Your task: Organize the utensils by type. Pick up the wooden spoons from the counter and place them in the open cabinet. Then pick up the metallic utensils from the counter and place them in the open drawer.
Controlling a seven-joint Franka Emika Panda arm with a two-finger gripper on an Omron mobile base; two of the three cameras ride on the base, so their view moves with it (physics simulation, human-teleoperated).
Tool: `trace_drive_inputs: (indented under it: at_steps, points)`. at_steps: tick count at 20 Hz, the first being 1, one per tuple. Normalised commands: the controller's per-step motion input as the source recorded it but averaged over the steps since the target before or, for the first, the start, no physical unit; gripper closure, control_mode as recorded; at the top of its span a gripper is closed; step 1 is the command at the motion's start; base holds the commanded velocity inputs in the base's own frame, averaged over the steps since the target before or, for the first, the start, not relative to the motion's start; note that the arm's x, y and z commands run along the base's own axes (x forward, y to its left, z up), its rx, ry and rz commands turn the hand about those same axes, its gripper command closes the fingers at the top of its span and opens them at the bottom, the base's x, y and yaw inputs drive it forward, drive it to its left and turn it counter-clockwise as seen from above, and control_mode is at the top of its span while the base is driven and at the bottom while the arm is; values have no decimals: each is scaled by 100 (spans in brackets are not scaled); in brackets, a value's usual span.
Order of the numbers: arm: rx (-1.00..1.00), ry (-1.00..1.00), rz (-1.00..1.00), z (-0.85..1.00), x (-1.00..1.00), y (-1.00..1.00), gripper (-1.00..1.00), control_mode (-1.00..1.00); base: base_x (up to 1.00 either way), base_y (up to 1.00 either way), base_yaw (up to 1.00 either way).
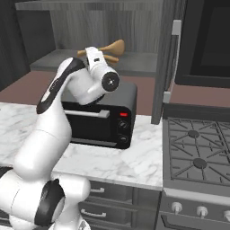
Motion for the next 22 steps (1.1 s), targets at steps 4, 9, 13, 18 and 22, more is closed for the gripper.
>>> trace_drive_inputs:
  at_steps: [4,9,13,18,22]
  points:
    - [-12,0,4,-6,-100,27,-100,-100,0,0,0]
    - [-13,0,5,0,-100,10,-100,-100,0,0,0]
    - [-14,4,0,0,-100,0,-100,-100,0,0,0]
    - [-24,22,0,-6,-87,0,-100,-100,0,0,0]
    - [-33,31,0,-14,-53,0,-100,-100,0,0,0]
